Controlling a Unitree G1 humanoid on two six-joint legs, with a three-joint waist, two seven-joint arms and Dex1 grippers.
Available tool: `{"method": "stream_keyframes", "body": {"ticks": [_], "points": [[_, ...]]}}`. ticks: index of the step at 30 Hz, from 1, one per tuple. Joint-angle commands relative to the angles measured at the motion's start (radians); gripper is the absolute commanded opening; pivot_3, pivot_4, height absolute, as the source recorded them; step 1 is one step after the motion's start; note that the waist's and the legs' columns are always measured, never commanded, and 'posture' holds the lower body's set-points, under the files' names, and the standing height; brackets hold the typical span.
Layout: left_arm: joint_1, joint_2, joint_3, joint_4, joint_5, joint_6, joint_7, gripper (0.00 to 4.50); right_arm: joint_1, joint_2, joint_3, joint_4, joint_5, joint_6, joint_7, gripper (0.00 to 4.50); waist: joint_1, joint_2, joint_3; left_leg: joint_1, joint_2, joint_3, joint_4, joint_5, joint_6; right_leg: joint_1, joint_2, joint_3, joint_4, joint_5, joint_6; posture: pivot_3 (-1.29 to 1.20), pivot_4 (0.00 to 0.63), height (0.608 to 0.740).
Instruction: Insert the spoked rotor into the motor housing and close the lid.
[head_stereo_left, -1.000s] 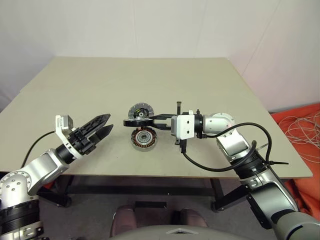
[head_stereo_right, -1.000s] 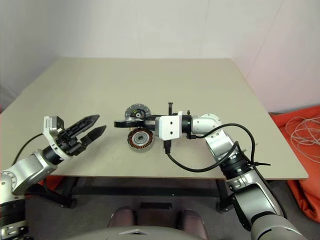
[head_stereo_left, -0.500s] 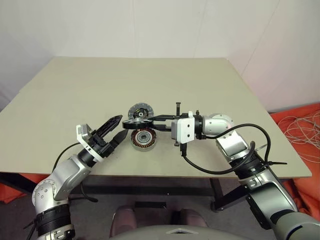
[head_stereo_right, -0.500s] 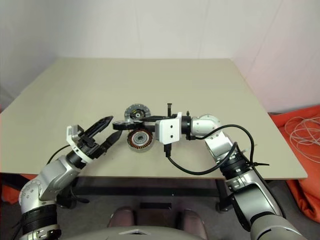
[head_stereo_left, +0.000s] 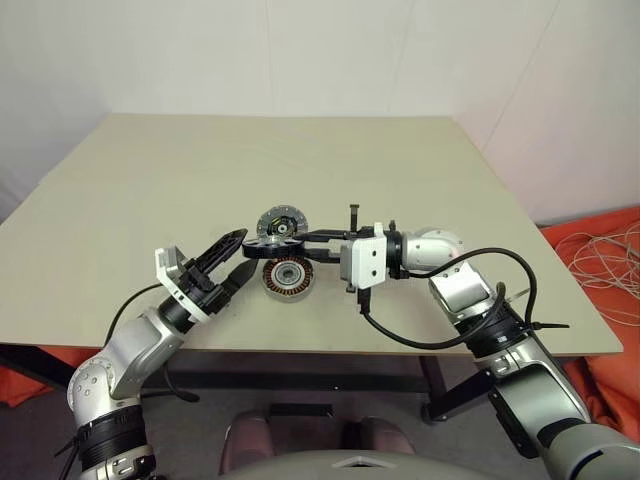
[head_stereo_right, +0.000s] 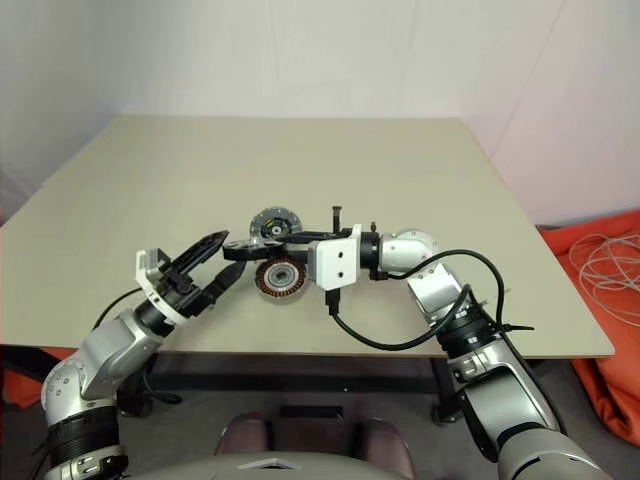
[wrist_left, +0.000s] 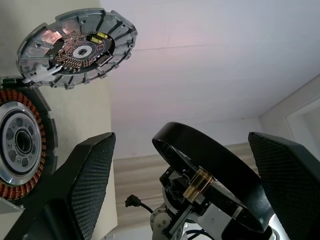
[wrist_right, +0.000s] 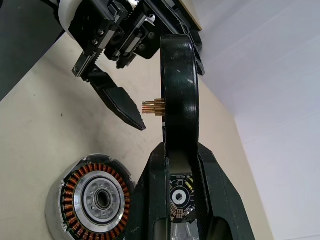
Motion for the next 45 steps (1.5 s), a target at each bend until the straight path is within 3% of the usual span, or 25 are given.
{"method": "stream_keyframes", "body": {"ticks": [1,8,12,15,18,20,24,31,34,38,45], "points": [[-0.019,0.004,0.019,0.0,-0.027,0.01,-0.015,4.5,-0.028,0.009,-0.013,0.001,-0.004,-0.032,-0.03,0.3,0.0,0.0,0.0,0.0,0.0,0.0,0.0,0.0,0.0,0.0,0.0,0.0,0.0,0.0,0.0,0.0,0.0,0.74],[-0.005,0.051,0.014,0.008,-0.027,0.023,-0.025,4.5,-0.039,0.013,-0.013,0.033,-0.027,-0.069,-0.053,0.3,0.0,-0.001,0.0,0.0,0.0,0.0,0.0,0.0,0.0,0.0,0.0,0.0,0.0,0.0,0.0,0.0,0.0,0.74],[0.02,0.206,-0.008,-0.082,0.082,0.011,-0.157,4.5,-0.037,0.004,-0.012,0.04,-0.019,-0.063,-0.041,0.3,-0.001,-0.003,0.0,0.001,0.001,0.0,0.0,0.0,0.0,-0.001,0.0,0.0,0.0,0.0,0.0,0.0,0.0,0.74],[0.019,0.319,0.007,-0.106,0.208,-0.018,-0.343,4.5,-0.035,-0.004,-0.013,0.041,-0.009,-0.061,-0.031,0.3,-0.002,-0.003,0.0,0.003,0.001,0.0,0.0,0.0,0.0,-0.001,0.0,0.0,0.0,0.0,0.0,0.0,0.0,0.74],[0.03,0.452,-0.042,-0.126,0.498,-0.149,-0.577,4.5,-0.037,-0.007,-0.014,0.044,-0.004,-0.061,-0.024,0.3,-0.003,-0.003,0.0,0.005,0.0,0.0,0.0,0.0,0.0,0.001,0.0,0.0,0.0,0.0,0.0,0.0,0.0,0.74],[0.018,0.539,-0.104,-0.118,0.765,-0.364,-0.744,4.5,-0.038,-0.008,-0.013,0.041,0.003,-0.052,-0.014,0.3,-0.003,-0.003,0.001,0.007,0.001,0.0,-0.002,0.0,0.0,0.002,0.0,0.0,0.0,0.0,0.0,0.0,0.0,0.74],[-0.047,0.617,-0.218,-0.064,1.159,-0.736,-0.885,4.5,-0.038,-0.01,-0.013,0.04,0.009,-0.049,-0.004,0.3,-0.001,-0.003,0.001,0.009,0.0,-0.001,-0.003,0.0,0.0,0.004,0.0,0.001,-0.001,0.0,0.0,0.0,0.0,0.74],[-0.07,0.678,-0.425,-0.063,1.58,-1.209,-1.119,4.5,-0.036,-0.005,-0.011,0.037,0.013,-0.045,0.005,0.3,-0.004,-0.003,0.001,0.009,0.0,0.0,-0.005,0.0,0.0,0.004,-0.001,0.002,-0.001,0.0,-0.001,0.0,0.0,0.74],[-0.075,0.662,-0.471,-0.017,1.684,-1.412,-1.166,4.5,-0.04,-0.001,-0.01,0.044,0.01,-0.046,0.003,0.3,-0.005,-0.003,0.001,0.008,0.0,0.0,-0.007,0.0,0.0,0.002,0.0,0.002,0.0,0.001,-0.001,0.0,0.0,0.74],[-0.078,0.646,-0.499,0.036,1.741,-1.555,-1.192,4.5,-0.048,0.005,-0.011,0.05,0.005,-0.043,-0.002,0.3,-0.007,-0.002,0.001,0.007,0.0,0.001,-0.008,0.0,0.0,-0.001,0.0,0.003,0.001,0.001,-0.002,0.0,0.0,0.74],[-0.112,0.591,-0.529,0.09,1.778,-1.653,-1.172,4.5,-0.039,0.023,0.001,0.03,0.01,-0.031,0.003,0.3,-0.008,-0.002,0.001,0.008,-0.001,0.001,-0.007,0.0,-0.001,-0.001,0.0,0.004,0.002,0.001,-0.002,0.0,0.0,0.74]]}}
